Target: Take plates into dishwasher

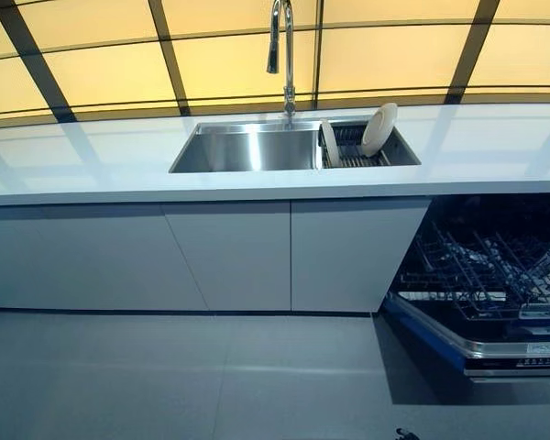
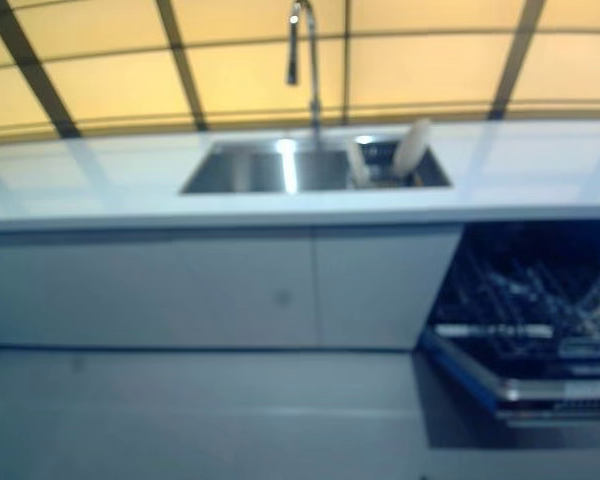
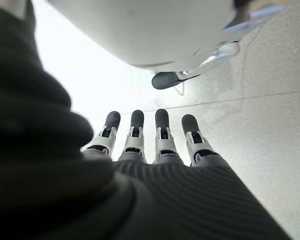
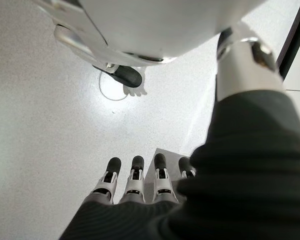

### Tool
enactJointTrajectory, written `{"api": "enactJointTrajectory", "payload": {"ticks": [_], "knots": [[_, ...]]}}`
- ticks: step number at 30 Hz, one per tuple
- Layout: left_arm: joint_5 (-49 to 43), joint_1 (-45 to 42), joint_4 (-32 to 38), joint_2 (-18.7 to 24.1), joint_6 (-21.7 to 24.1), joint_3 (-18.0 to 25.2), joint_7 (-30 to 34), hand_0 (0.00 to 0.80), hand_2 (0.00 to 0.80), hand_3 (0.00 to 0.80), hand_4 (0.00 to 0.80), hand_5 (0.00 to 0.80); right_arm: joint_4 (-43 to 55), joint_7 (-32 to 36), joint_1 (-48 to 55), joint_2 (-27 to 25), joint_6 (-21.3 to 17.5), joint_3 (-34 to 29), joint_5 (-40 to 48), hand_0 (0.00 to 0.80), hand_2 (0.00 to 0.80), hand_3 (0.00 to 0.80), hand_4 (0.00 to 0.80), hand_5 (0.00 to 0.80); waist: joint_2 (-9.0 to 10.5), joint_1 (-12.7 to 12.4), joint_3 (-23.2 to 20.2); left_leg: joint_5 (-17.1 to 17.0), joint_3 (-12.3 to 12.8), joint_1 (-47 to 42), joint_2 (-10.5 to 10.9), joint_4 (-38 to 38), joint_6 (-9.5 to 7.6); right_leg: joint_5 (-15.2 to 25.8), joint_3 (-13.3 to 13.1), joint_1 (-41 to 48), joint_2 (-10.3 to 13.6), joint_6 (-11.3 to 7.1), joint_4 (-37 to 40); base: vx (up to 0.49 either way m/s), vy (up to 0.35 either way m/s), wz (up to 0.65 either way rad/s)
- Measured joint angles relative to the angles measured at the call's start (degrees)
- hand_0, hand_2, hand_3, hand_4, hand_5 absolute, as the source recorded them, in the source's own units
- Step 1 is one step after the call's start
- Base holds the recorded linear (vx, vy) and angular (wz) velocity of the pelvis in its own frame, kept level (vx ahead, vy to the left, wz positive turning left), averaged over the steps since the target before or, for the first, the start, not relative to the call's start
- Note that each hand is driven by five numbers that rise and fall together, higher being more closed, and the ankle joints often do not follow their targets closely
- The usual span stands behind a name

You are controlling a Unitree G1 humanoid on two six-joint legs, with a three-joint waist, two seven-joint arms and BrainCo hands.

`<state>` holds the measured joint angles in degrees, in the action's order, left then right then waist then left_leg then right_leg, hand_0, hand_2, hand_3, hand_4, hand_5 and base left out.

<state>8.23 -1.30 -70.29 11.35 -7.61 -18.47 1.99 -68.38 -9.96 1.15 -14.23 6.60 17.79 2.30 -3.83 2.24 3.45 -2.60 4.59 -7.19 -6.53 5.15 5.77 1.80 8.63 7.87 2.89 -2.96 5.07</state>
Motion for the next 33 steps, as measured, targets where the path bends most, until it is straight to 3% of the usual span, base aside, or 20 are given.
{"api": "enactJointTrajectory", "payload": {"ticks": [16, 20, 23, 24, 25, 27, 28, 29, 30, 31, 33], "knots": [[0.0, 0.4, 0.0, -0.2, 0.9, 0.0, -2.4, 0.0, 0.0, 0.0, 0.0, 0.0, 0.0, -0.3, -1.3, -0.1, 0.9, 0.8, -1.6, 0.0, 0.0, 0.0, 0.0, 0.0, -0.16, 0.0, 1.5, 0.0, -0.5, 0.0, -0.4, -0.6, 0.02, -0.3, 0.1, 0.2, -0.8, 0.43, -0.6, 0.004, -0.055, 0.01], [0.7, 2.2, -0.5, -0.1, 1.5, 0.2, -2.5, 0.0, 0.0, 0.0, 0.0, 0.0, 0.0, -0.2, -2.6, 0.0, 1.1, 0.9, -1.6, 0.0, 0.0, 0.0, 0.0, 0.0, 0.02, -0.1, 3.4, 0.4, -1.8, 1.6, -1.1, -4.7, 0.77, -1.5, 0.2, -0.1, -1.3, 0.99, -2.7, 0.025, -0.117, 0.17], [4.2, 4.3, -1.4, 0.9, 3.3, 3.4, -3.1, 0.0, 0.0, 0.0, 0.0, 0.0, -0.5, 1.0, -5.1, 0.3, 1.8, 1.0, -1.7, 0.0, 0.0, 0.0, 0.0, 0.0, 2.72, -0.7, 6.1, -0.4, -1.8, 6.5, 0.2, -14.9, 1.87, -2.9, -0.5, -1.4, 0.5, 2.33, -5.7, 0.088, -0.045, 0.01], [6.1, 4.5, -1.4, 1.5, 4.1, 4.0, -3.5, 0.0, 0.0, 0.0, 0.0, 0.0, -0.7, 1.3, -5.6, 0.2, 2.3, 1.0, -2.5, 0.0, 0.0, 0.0, 0.0, 0.0, 4.25, -1.8, 7.0, -2.3, -1.8, 9.3, 1.1, -20.5, 2.79, -3.1, -1.6, -1.8, 1.7, 2.83, -6.6, 0.225, 0.053, -0.27], [7.4, 4.3, -1.4, 1.7, 4.8, 4.1, -3.7, 0.0, 0.0, 0.0, 0.0, 0.0, -1.1, 1.5, -5.9, 0.0, 2.7, 1.1, -3.2, 0.0, 0.0, 0.0, 0.0, 0.0, 4.88, -2.5, 7.3, -1.8, -1.7, 11.3, 2.0, -22.4, 2.89, -3.0, -2.1, -2.2, 2.4, 3.06, -6.9, 0.239, 0.063, -0.27], [9.1, 4.2, -1.6, 1.0, 5.6, 4.0, -3.9, 0.0, 0.0, 0.0, 0.0, 0.0, -3.2, 1.6, -5.9, -0.7, 3.2, 1.2, -4.0, 0.0, 0.0, 0.0, 0.0, 0.0, 4.11, -3.2, 7.7, -1.3, -1.2, 11.9, 3.8, -18.3, 3.53, -3.1, -3.0, -2.7, 2.9, 3.13, -6.3, 0.357, 0.079, -0.17], [9.6, 4.2, -2.3, 0.6, 5.9, 4.0, -4.3, 0.0, 0.0, 0.0, 0.0, 0.0, -4.3, 2.0, -6.0, -1.0, 3.5, 1.2, -4.0, 0.0, 0.0, 0.0, 0.0, 0.0, 3.76, -3.3, 7.6, -1.2, -0.7, 11.6, 5.0, -14.4, 3.47, -3.3, -3.9, -2.2, 2.7, 2.9, -3.2, 0.44, 0.101, -0.21], [9.8, 3.9, -3.1, -0.1, 5.9, 4.1, -4.5, 0.0, 0.0, 0.0, 0.0, 0.0, -5.1, 2.1, -6.2, -1.1, 3.6, 1.3, -4.0, 0.0, 0.0, 0.0, 0.0, 0.0, 2.24, -3.8, 7.4, -0.7, -0.5, 11.7, 4.3, -11.2, 3.79, -2.9, -4.5, -1.5, 0.4, 2.99, -2.8, 0.405, 0.105, -0.35], [11.0, 4.0, -3.3, -0.9, 5.9, 4.8, -4.5, 0.0, 0.0, 0.0, 0.0, 0.0, -6.1, 2.4, -6.3, -2.1, 4.1, 1.0, -3.9, 0.0, 0.0, 0.0, 0.0, 0.0, -2.79, -4.9, 7.6, 1.6, -1.8, 10.8, -0.7, -5.1, 6.23, -5.2, -2.4, -4.2, -5.1, 4.54, -14.4, 0.445, 0.15, -0.61], [12.0, 4.4, -2.3, 1.2, 6.9, 6.7, -5.1, 0.0, 0.0, 0.0, 0.0, 0.0, -6.5, 2.5, -6.4, 0.3, 4.4, 0.8, -3.9, 0.0, 0.0, 0.0, 0.0, 0.0, 0.36, -7.2, 9.9, -4.9, -0.5, 9.5, 0.3, -5.8, 3.03, -13.7, -4.5, -2.1, -4.6, 5.74, -17.0, 0.46, 0.19, -0.7], [13.4, 2.8, -2.8, 1.1, 6.7, 7.8, -5.2, 0.0, 0.0, 0.0, 0.0, 0.0, -6.4, 2.8, -6.3, 0.3, 4.1, 0.6, -3.9, 0.0, 0.0, 0.0, 0.0, 0.0, 2.05, -8.2, 10.1, -4.4, -0.3, 11.0, -0.2, -9.1, 3.12, -13.1, -6.5, -0.3, -4.6, 6.35, -14.6, 0.376, 0.2, -0.48]]}}
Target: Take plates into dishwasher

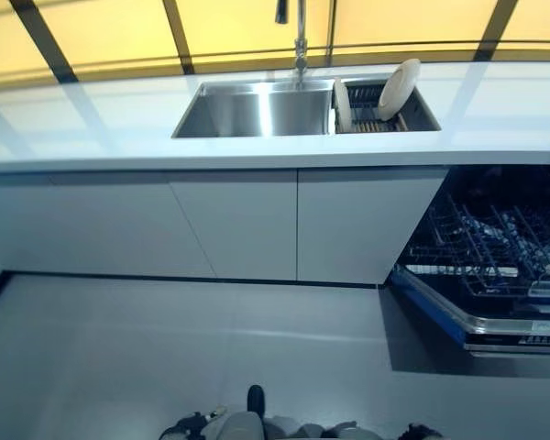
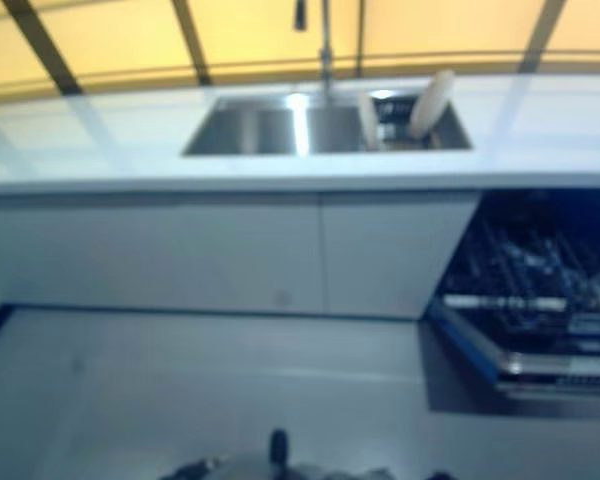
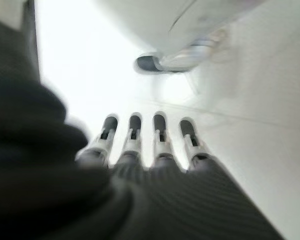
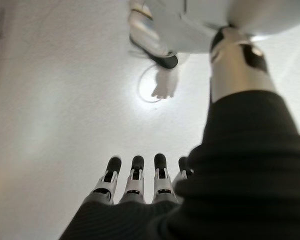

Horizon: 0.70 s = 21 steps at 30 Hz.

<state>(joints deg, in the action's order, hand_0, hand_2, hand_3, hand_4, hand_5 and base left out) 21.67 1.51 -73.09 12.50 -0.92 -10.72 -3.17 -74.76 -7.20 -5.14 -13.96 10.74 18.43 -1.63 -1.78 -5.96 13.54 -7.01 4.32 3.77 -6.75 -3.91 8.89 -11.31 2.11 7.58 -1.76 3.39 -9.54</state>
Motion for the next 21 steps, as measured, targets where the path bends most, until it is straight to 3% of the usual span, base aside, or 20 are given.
{"api": "enactJointTrajectory", "payload": {"ticks": [1, 3, 5, 6, 7, 9, 12, 13, 19, 21], "knots": [[1.9, -0.1, -0.8, -1.0, -0.2, 1.4, -0.2, 0.0, 0.0, 0.0, 0.0, 0.0, 0.0, -0.1, -0.1, -0.4, 0.0, 0.0, 0.0, 0.0, 0.0, 0.0, 0.0, 0.0, 0.81, -0.2, 0.2, 0.0, -0.2, 2.0, 0.1, -0.2, -0.21, 0.3, 0.0, 1.0, 0.9, 0.53, 1.3, 0.429, 0.166, -0.19], [2.8, 0.0, -1.2, -1.8, -0.2, 2.7, -0.3, 0.0, 0.0, 0.0, 0.0, 0.0, -0.4, -0.6, 0.0, -0.9, 0.0, -0.6, -0.1, 0.0, 0.0, 0.0, 0.0, 0.0, 0.4, -0.1, 0.7, -0.3, -0.3, 4.4, -0.3, -0.3, -0.29, 0.0, -0.3, 3.0, 2.0, -0.03, 2.2, 0.391, 0.057, -0.01], [2.8, -0.1, -1.6, -1.9, -0.4, 3.0, -0.5, 0.0, 0.0, 0.0, 0.0, 0.0, -0.5, -0.8, 1.1, -0.3, 0.2, -0.9, -0.1, 0.0, 0.0, 0.0, 0.0, 0.0, -0.72, 0.3, 0.3, -0.3, -1.5, 5.0, -0.6, -1.6, -0.19, -1.1, -0.9, 5.8, 2.3, -1.85, 3.2, 0.229, -0.031, 0.04], [2.7, -1.2, -1.8, -2.0, -0.5, 3.0, -0.7, 0.0, 0.0, 0.0, 0.0, 0.0, -0.6, -1.0, 1.3, -0.6, 0.0, -1.0, -0.3, 0.0, 0.0, 0.0, 0.0, 0.0, -1.9, -0.3, -0.4, -0.2, -1.9, 4.7, -0.9, -2.8, -0.25, -2.4, -1.9, 7.6, 2.5, -3.81, 3.2, 0.253, -0.014, -0.34], [2.7, -1.5, -1.9, -1.4, -0.7, 3.3, -1.0, 0.0, 0.0, 0.0, 0.0, 0.0, -0.5, -0.8, 1.3, -0.2, -0.6, -0.8, -1.0, 0.0, 0.0, 0.0, 0.0, 0.0, -1.15, -0.8, -0.7, -0.6, -0.8, 3.8, 0.3, -4.2, -4.34, -3.2, -2.7, 8.5, 4.2, -4.83, 3.3, 0.24, 0.001, -0.55], [2.3, -1.9, -1.6, 0.3, -1.1, 4.8, -1.5, 0.0, 0.0, 0.0, 0.0, 0.0, -0.1, 0.1, 1.2, 1.8, -1.3, -0.6, -1.8, 0.0, 0.0, 0.0, 0.0, 0.0, 2.85, -1.9, -1.8, 0.9, 2.3, 3.0, 2.9, -3.3, -6.86, -3.0, -2.5, 8.5, 7.6, -5.41, 3.9, 0.174, 0.035, -0.45], [1.4, -0.2, -1.7, 2.1, -1.2, 5.2, -1.7, 0.0, 0.0, 0.0, 0.0, 0.0, 0.2, 1.0, -0.3, 3.9, -1.6, -0.2, -1.9, 0.0, 0.0, 0.0, 0.0, 0.0, 4.8, -3.0, -2.5, 1.7, 3.6, 1.8, 3.9, -3.7, -7.39, -0.3, -0.2, 9.7, 9.4, -6.91, 6.5, 0.186, 0.104, -0.31], [1.4, 0.6, -1.2, 2.1, -1.5, 5.2, -1.6, 0.0, 0.0, 0.0, 0.0, 0.0, 0.1, 1.7, -0.7, 4.5, -1.6, -0.1, -2.2, 0.0, 0.0, 0.0, 0.0, 0.0, 5.23, -3.0, -3.0, 2.7, 3.6, 1.7, 4.7, -4.0, -7.38, 0.7, 0.8, 10.8, 10.2, -8.3, 8.6, 0.157, 0.151, -0.11], [-0.1, 0.7, -1.0, 1.1, -3.5, 5.0, -1.4, 0.0, 0.0, 0.0, 0.0, 0.0, -1.5, 2.5, 0.6, 4.7, 1.0, -0.9, -2.3, 0.0, 0.0, 0.0, 0.0, 0.0, 6.18, -2.6, -6.2, 3.9, 3.1, 0.8, 7.2, -1.6, -7.87, 0.9, 3.2, 10.9, 12.2, -8.56, 8.4, 0.193, 0.196, 0.01], [-1.9, 0.6, -1.3, 0.7, -3.8, 3.8, -1.0, 0.0, 0.0, 0.0, 0.0, 0.0, -2.5, 1.8, 1.1, 4.3, 1.6, -2.2, -1.8, 0.0, 0.0, 0.0, 0.0, 0.0, 5.8, -1.6, -7.2, 4.1, 1.9, 0.8, 8.0, -1.1, -8.37, 0.9, 3.1, 9.1, 11.9, -8.52, 4.4, 0.225, 0.222, 0.14]]}}
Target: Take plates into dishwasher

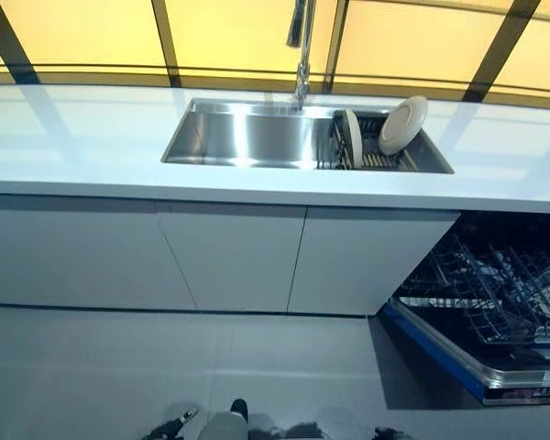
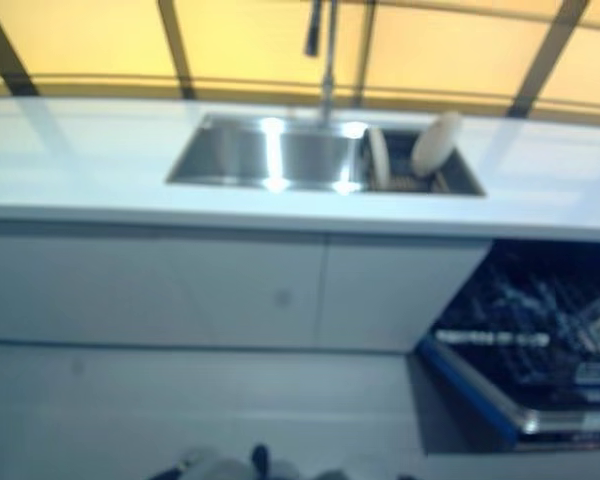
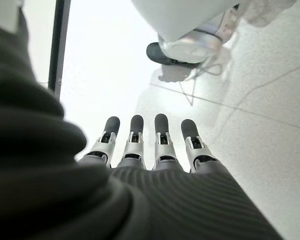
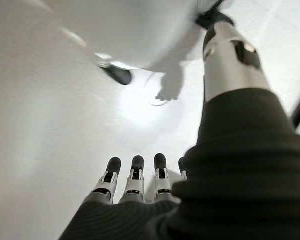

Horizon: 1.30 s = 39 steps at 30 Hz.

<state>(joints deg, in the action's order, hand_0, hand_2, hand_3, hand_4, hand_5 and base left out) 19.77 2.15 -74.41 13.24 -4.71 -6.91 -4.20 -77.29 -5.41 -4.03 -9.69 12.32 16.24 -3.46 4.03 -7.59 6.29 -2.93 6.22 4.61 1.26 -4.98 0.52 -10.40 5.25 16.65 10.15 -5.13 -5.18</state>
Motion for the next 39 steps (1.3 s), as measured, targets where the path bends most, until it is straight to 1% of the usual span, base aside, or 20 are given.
{"api": "enactJointTrajectory", "payload": {"ticks": [3, 5, 6, 8, 10, 11, 12, 13, 14, 15, 17, 18, 19, 20, 21, 23, 24, 25, 35, 39], "knots": [[-2.2, 0.0, -0.6, -0.4, 0.0, -2.1, 0.5, 0.0, 0.0, 0.0, 0.0, 0.0, 0.2, -1.2, -0.1, -1.2, 0.2, -1.4, 2.2, 0.0, 0.0, 0.0, 0.0, 0.0, -2.1, 2.2, -2.0, -0.6, -0.9, -1.4, -0.6, 3.4, -0.95, 0.4, -0.7, -8.7, -0.2, 0.16, -18.3, 0.302, 0.155, 0.25], [-3.3, -0.1, -0.6, 0.6, -0.3, -3.3, 0.7, 0.0, 0.0, 0.0, 0.0, 0.0, 1.3, -1.5, -0.5, -1.9, -0.9, -2.2, 4.2, 0.0, 0.0, 0.0, 0.0, 0.0, -2.92, 4.1, -1.7, -1.9, -2.0, -4.1, -0.3, 5.3, -2.98, 2.4, -1.6, -16.3, 1.1, -0.3, -33.9, 0.271, -0.032, 0.21], [-3.3, -0.1, -0.6, 1.2, -0.7, -3.4, 0.7, 0.0, 0.0, 0.0, 0.0, 0.0, 1.7, -1.6, -0.9, -2.3, -1.2, -2.1, 4.2, 0.0, 0.0, 0.0, 0.0, 0.0, -3.09, 4.3, -1.6, -2.3, -2.0, -5.5, -0.1, 7.0, -3.52, -0.5, -0.6, -18.5, 1.4, -0.83, -33.6, 0.292, -0.193, 0.08], [-3.3, 0.3, -0.2, 2.4, -0.7, -4.6, 0.7, 0.0, 0.0, 0.0, 0.0, 0.0, 2.3, -1.6, -1.5, -2.5, -1.7, -2.1, 4.9, 0.0, 0.0, 0.0, 0.0, 0.0, -2.95, 5.2, -1.6, -2.3, -2.0, -5.6, -0.1, 7.2, -3.55, -0.8, 1.0, -20.9, 1.0, -0.67, -21.6, 0.384, -0.294, 0.12], [-3.3, 1.3, -0.2, 2.7, -0.7, -5.3, 0.9, 0.0, 0.0, 0.0, 0.0, 0.0, 2.6, -1.5, -2.1, -2.9, -2.5, -3.0, 5.4, 0.0, 0.0, 0.0, 0.0, 0.0, -3.38, 5.9, -1.2, -2.1, -2.6, -3.8, -0.1, 7.0, -3.56, 2.2, 1.9, -23.6, 0.5, -2.94, -6.5, 0.399, -0.265, 0.31], [-3.3, 1.6, -0.5, 2.7, -0.7, -5.3, 1.0, 0.0, 0.0, 0.0, 0.0, 0.0, 2.6, -1.4, -2.6, -2.8, -2.6, -4.0, 5.4, 0.0, 0.0, 0.0, 0.0, 0.0, -3.72, 7.2, -0.9, -2.0, -4.1, -3.2, -0.1, 7.7, -3.34, 4.4, 1.8, -24.1, -0.2, -3.72, -0.4, 0.408, -0.283, 0.67], [-3.3, 1.5, -0.5, 2.8, -0.8, -5.2, 1.0, 0.0, 0.0, 0.0, 0.0, 0.0, 2.7, -1.4, -2.8, -2.4, -2.5, -4.8, 5.4, 0.0, 0.0, 0.0, 0.0, 0.0, -3.26, 8.2, -0.7, -1.6, -5.1, -3.6, 0.7, 9.1, -2.97, 5.6, 1.8, -24.4, -0.5, -3.51, 3.3, 0.367, -0.267, 0.83], [-3.3, 1.9, -0.5, 3.5, -0.9, -4.9, 1.2, 0.0, 0.0, 0.0, 0.0, 0.0, 2.8, -1.5, -3.2, -1.8, -2.5, -5.0, 5.3, 0.0, 0.0, 0.0, 0.0, 0.0, -0.38, 8.9, 0.6, -0.1, -4.8, -3.4, 3.3, 5.1, -4.5, 7.8, 1.3, -24.5, 2.1, -3.32, 3.7, 0.32, -0.259, 0.79], [-3.3, 2.3, -0.5, 2.5, -0.9, -4.1, 1.5, 0.0, 0.0, 0.0, 0.0, 0.0, 2.8, -1.9, -3.9, -2.7, -2.7, -5.1, 5.3, 0.0, 0.0, 0.0, 0.0, 0.0, -1.15, 9.4, 3.1, 3.2, -4.6, -3.1, 2.6, -2.2, -2.54, 11.6, 2.1, -23.6, 2.9, -3.92, 1.1, 0.293, -0.25, 0.42], [-3.3, 1.1, -0.4, 1.5, -0.8, -3.0, 1.6, 0.0, 0.0, 0.0, 0.0, 0.0, 2.9, -2.3, -4.0, -3.6, -2.9, -5.0, 5.1, 0.0, 0.0, 0.0, 0.0, 0.0, -1.95, 8.9, 3.8, 4.2, -3.7, -4.8, 2.4, -2.8, -2.43, 11.8, 2.2, -22.7, 3.1, -3.66, -0.2, 0.268, -0.21, -0.1], [-3.2, -2.3, -0.4, 0.8, -1.0, -2.2, 1.3, 0.0, 0.0, 0.0, 0.0, 0.0, 3.3, -2.9, -3.6, -3.9, -2.9, -4.3, 4.6, 0.0, 0.0, 0.0, 0.0, 0.0, -3.45, 8.1, 3.5, 5.0, -2.4, -6.6, 0.8, -2.0, -1.61, 11.9, 2.2, -22.2, 2.8, -3.16, -4.2, 0.281, -0.184, -0.26], [-3.2, -2.6, -0.4, 1.0, -1.2, -1.4, 1.3, 0.0, 0.0, 0.0, 0.0, 0.0, 3.7, -3.0, -3.6, -3.9, -2.9, -4.3, 4.7, 0.0, 0.0, 0.0, 0.0, 0.0, -3.06, 8.1, 3.5, 5.1, -2.3, -7.0, 0.4, -1.7, -1.3, 11.2, 2.1, -22.3, 2.6, -2.87, -7.4, 0.258, -0.135, 0.15], [-3.3, -3.1, -0.4, 1.5, -1.2, -1.3, 1.4, 0.0, 0.0, 0.0, 0.0, 0.0, 3.7, -3.1, -3.3, -3.6, -2.9, -4.4, 4.8, 0.0, 0.0, 0.0, 0.0, 0.0, -2.43, 8.1, 3.3, 5.3, -2.3, -7.2, -0.3, -0.8, -0.49, 10.0, 2.3, -22.3, 2.4, -1.26, -9.0, 0.22, -0.082, 0.29], [-3.3, -3.3, -0.5, 1.5, -1.3, -1.4, 1.6, 0.0, 0.0, 0.0, 0.0, 0.0, 4.0, -3.2, -2.9, -3.8, -3.0, -4.6, 4.8, 0.0, 0.0, 0.0, 0.0, 0.0, -1.57, 8.4, 3.3, 5.3, -2.7, -8.4, -0.6, -0.4, -0.08, 9.7, 3.2, -21.6, 2.0, 0.34, -7.9, 0.181, -0.04, 0.23], [-3.3, -3.6, -0.4, 0.9, -1.4, -1.6, 1.9, 0.0, 0.0, 0.0, 0.0, 0.0, 4.0, -3.2, -2.6, -4.1, -3.0, -4.4, 4.7, 0.0, 0.0, 0.0, 0.0, 0.0, -1.58, 8.1, 3.3, 5.5, -3.2, -9.1, -1.1, -3.4, -0.09, 9.7, 3.4, -20.7, 1.3, 0.6, -6.7, 0.143, 0.0, 0.05], [-3.3, -4.0, -0.1, -0.1, -1.7, -1.5, 1.9, 0.0, 0.0, 0.0, 0.0, 0.0, 4.6, -3.2, -2.1, -5.8, -3.2, -3.5, 4.6, 0.0, 0.0, 0.0, 0.0, 0.0, -3.48, 8.3, 2.1, 7.8, -3.5, -11.7, -3.6, -2.0, 1.19, 10.4, 3.9, -19.8, -1.2, 1.75, -4.8, 0.115, 0.03, -0.07], [-3.3, -3.6, 0.3, -0.5, -1.6, -1.7, 1.9, 0.0, 0.0, 0.0, 0.0, 0.0, 4.8, -3.1, -1.9, -6.6, -3.2, -3.1, 4.1, 0.0, 0.0, 0.0, 0.0, 0.0, -4.72, 8.5, 1.5, 8.5, -3.6, -12.2, -4.8, 0.6, 2.91, 10.5, 4.4, -20.4, -2.4, 2.49, -5.0, 0.133, 0.035, 0.0], [-3.3, -2.9, 0.5, -0.6, -1.5, -2.1, 2.0, 0.0, 0.0, 0.0, 0.0, 0.0, 4.8, -3.1, -1.7, -6.9, -3.1, -3.0, 4.0, 0.0, 0.0, 0.0, 0.0, 0.0, -5.21, 8.4, 1.2, 7.9, -3.6, -12.6, -4.9, 1.6, 3.47, 10.4, 4.4, -20.8, -2.4, 2.55, -5.1, 0.145, 0.032, 0.02], [-5.6, -1.7, 1.0, -0.5, 0.2, -3.2, 3.8, 0.0, 0.0, 0.0, 0.0, 0.0, 5.1, -3.5, -0.9, -5.9, -1.9, -1.7, 2.9, 0.0, 0.0, 0.0, 0.0, 0.0, -7.43, 8.3, 0.8, 7.2, -3.4, -14.6, -4.8, 4.5, 3.54, 10.2, 5.2, -20.1, -2.2, 1.76, -4.4, 0.127, -0.021, 0.0], [-7.4, -2.8, 0.8, -0.4, -0.1, -3.1, 3.5, 0.0, 0.0, 0.0, 0.0, 0.0, 5.1, -3.0, -1.9, -6.0, -1.7, -1.0, 1.7, 0.0, 0.0, 0.0, 0.0, 0.0, -7.59, 8.2, 0.6, 7.6, -1.1, -16.1, -5.7, 5.1, 3.88, 9.7, 9.0, -20.4, -1.3, 2.46, -5.6, 0.13, -0.125, -0.24]]}}
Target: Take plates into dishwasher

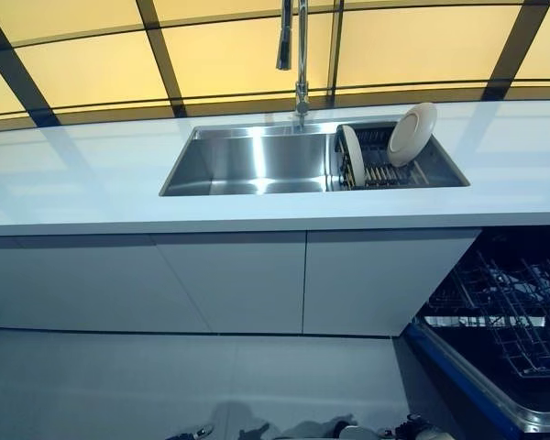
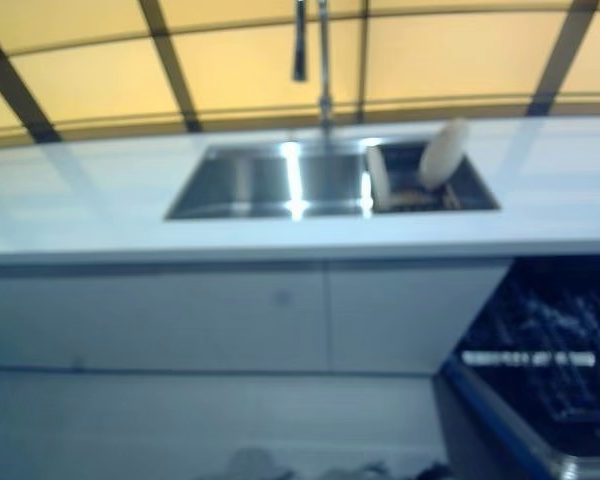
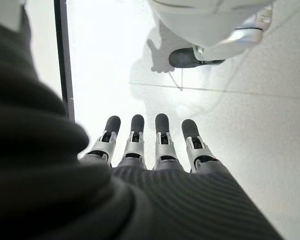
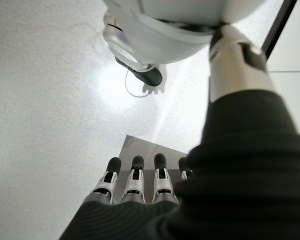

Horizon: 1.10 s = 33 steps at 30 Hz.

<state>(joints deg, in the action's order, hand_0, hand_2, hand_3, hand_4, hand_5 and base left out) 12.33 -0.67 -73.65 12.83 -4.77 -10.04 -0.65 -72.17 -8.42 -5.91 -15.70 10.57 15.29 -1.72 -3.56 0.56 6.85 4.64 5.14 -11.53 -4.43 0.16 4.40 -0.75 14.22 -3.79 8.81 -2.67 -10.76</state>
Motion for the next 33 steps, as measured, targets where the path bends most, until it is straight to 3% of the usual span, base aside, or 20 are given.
{"api": "enactJointTrajectory", "payload": {"ticks": [3, 5, 6, 7, 10, 11, 12, 13, 15, 16, 19, 21, 23, 33], "knots": [[0.9, 0.2, -0.7, 0.1, -0.6, 0.0, -1.2, 0.0, 0.0, 0.0, 0.0, 0.0, 0.0, 2.1, -0.9, -0.1, 0.2, 1.1, -2.9, 0.0, 0.0, 0.0, 0.0, 0.0, 0.67, 0.0, 0.1, 1.9, 0.2, 1.8, -1.7, -5.2, 1.8, -1.9, 0.8, -0.5, -1.2, 1.35, -2.5, 0.119, -0.139, -0.12], [3.2, 2.1, -2.1, -0.1, -0.5, 0.6, -2.3, 0.0, 0.0, 0.0, 0.0, 0.0, -0.4, 4.1, -1.3, 0.5, 1.0, 1.7, -4.4, 0.0, 0.0, 0.0, 0.0, 0.0, 3.54, -0.8, 0.6, 0.3, -1.4, 10.3, -0.3, -21.8, 3.82, -2.3, 0.7, 0.6, -0.1, 2.04, -0.5, 0.2, 0.033, -0.07], [4.0, 2.6, -2.2, -0.7, -0.6, 0.6, -2.5, 0.0, 0.0, 0.0, 0.0, 0.0, -0.6, 4.6, -1.3, 0.7, 1.2, 2.4, -4.9, 0.0, 0.0, 0.0, 0.0, 0.0, 4.54, -1.8, 0.8, -1.8, -2.4, 14.3, 0.5, -28.8, 3.71, -1.5, 0.3, 2.3, 0.7, 3.11, 1.8, 0.267, 0.165, -0.4], [5.1, 2.2, -1.6, -1.2, -0.5, 0.9, -2.7, 0.0, 0.0, 0.0, 0.0, 0.0, -0.8, 4.7, -1.1, 0.5, 1.8, 3.8, -5.6, 0.0, 0.0, 0.0, 0.0, 0.0, 4.7, -3.2, 1.0, -1.7, -2.2, 15.7, 0.2, -29.6, 3.38, -0.4, 0.6, 3.7, 0.6, 3.24, 4.2, 0.283, 0.233, -0.41], [5.4, 2.4, -1.5, -1.1, -0.8, 1.1, -3.0, 0.0, 0.0, 0.0, 0.0, 0.0, -1.4, 4.5, -0.9, 0.5, 2.2, 4.8, -5.8, 0.0, 0.0, 0.0, 0.0, 0.0, 2.88, -2.9, 0.8, -3.0, 2.9, 16.9, -2.9, -15.3, 3.1, 0.0, 2.1, 6.3, -1.7, 2.74, 10.3, 0.26, 0.206, -0.13], [5.3, 2.7, -1.8, -1.6, -0.8, 1.1, -3.1, 0.0, 0.0, 0.0, 0.0, 0.0, -2.1, 4.5, -0.9, 0.4, 2.0, 4.9, -5.7, 0.0, 0.0, 0.0, 0.0, 0.0, 1.32, -3.7, 0.5, -4.6, 4.6, 17.3, -4.4, -10.2, 2.95, -1.0, 2.0, 8.1, -3.8, 0.82, 13.2, 0.354, 0.238, -0.14], [5.2, 3.4, -2.7, -3.3, -1.0, 0.8, -3.3, 0.0, 0.0, 0.0, 0.0, 0.0, -3.1, 2.6, -1.2, -2.3, 2.3, 3.7, -5.0, 0.0, 0.0, 0.0, 0.0, 0.0, -5.29, -4.6, 0.2, -1.8, 2.0, 18.8, -11.8, -2.5, 3.84, -3.5, 1.9, 4.2, -9.3, 4.05, -5.3, 0.338, 0.229, 0.03], [5.1, 4.2, -1.8, -0.8, -1.0, 0.9, -3.3, 0.0, 0.0, 0.0, 0.0, 0.0, -2.8, 3.1, -1.0, -2.5, 2.1, 3.2, -4.4, 0.0, 0.0, 0.0, 0.0, 0.0, -0.72, -4.8, 0.4, -5.4, 1.5, 19.4, -9.4, -3.4, 4.5, -14.7, -2.6, 4.5, -5.6, 2.31, -8.5, 0.279, 0.198, 0.18], [4.5, 2.5, -1.7, -0.1, -1.7, 2.3, -3.6, 0.0, 0.0, 0.0, 0.0, 0.0, -2.4, 2.8, -0.7, -2.3, 2.0, 2.6, -4.3, 0.0, 0.0, 0.0, 0.0, 0.0, 3.19, -4.8, -0.3, -8.3, 2.5, 17.6, -8.1, -3.1, 1.94, -13.4, -1.7, 7.2, -4.4, 1.21, -7.1, 0.15, 0.083, 0.08], [4.5, 2.1, -1.7, 0.3, -2.1, 2.2, -3.5, 0.0, 0.0, 0.0, 0.0, 0.0, -2.4, 2.8, -0.7, -2.2, 2.0, 2.6, -4.3, 0.0, 0.0, 0.0, 0.0, 0.0, 3.62, -5.3, -1.0, -8.9, 2.7, 16.1, -7.1, -2.4, 1.33, -13.0, -2.2, 7.8, -3.8, 1.04, -6.0, 0.168, 0.057, -0.22], [4.7, 2.1, -1.4, 0.7, -1.8, 2.1, -3.5, 0.0, 0.0, 0.0, 0.0, 0.0, -2.4, 3.8, 0.0, -1.6, 1.7, 2.2, -5.0, 0.0, 0.0, 0.0, 0.0, 0.0, 3.36, -5.5, -1.3, -13.7, 2.5, 12.9, -5.3, -0.4, 2.46, -13.5, -3.2, 9.0, -2.5, -1.12, -5.8, 0.148, 0.021, -0.18], [4.7, 2.2, -0.9, 1.5, -1.7, 2.1, -3.5, 0.0, 0.0, 0.0, 0.0, 0.0, -2.5, 5.0, 1.5, 1.8, 1.1, 2.4, -5.5, 0.0, 0.0, 0.0, 0.0, 0.0, 4.41, -6.0, -1.7, -13.0, 3.8, 11.7, -2.9, 0.7, 0.81, -13.1, -3.6, 10.1, 0.0, -2.45, -3.6, 0.111, -0.04, -0.14], [4.2, 2.5, -0.9, 1.9, -1.6, 2.0, -3.5, 0.0, 0.0, 0.0, 0.0, 0.0, -2.2, 5.0, 1.1, 2.7, 0.0, 2.3, -5.4, 0.0, 0.0, 0.0, 0.0, 0.0, 4.3, -5.9, -1.7, -12.7, 4.2, 11.7, -2.1, 1.0, 0.32, -11.3, -3.3, 11.8, 0.6, -3.45, 0.2, 0.114, -0.031, -0.07], [4.2, 1.5, -0.9, -0.4, -2.0, 1.0, -3.5, 0.0, 0.0, 0.0, 0.0, 0.0, -0.9, 7.9, 0.9, 3.9, -1.6, 4.2, -5.6, 0.0, 0.0, 0.0, 0.0, 0.0, 2.89, -6.3, -1.8, -10.9, 3.7, 13.8, -2.0, -1.8, 0.7, -9.5, -2.4, 13.1, 0.3, -3.67, 4.7, 0.07, 0.026, 0.02]]}}
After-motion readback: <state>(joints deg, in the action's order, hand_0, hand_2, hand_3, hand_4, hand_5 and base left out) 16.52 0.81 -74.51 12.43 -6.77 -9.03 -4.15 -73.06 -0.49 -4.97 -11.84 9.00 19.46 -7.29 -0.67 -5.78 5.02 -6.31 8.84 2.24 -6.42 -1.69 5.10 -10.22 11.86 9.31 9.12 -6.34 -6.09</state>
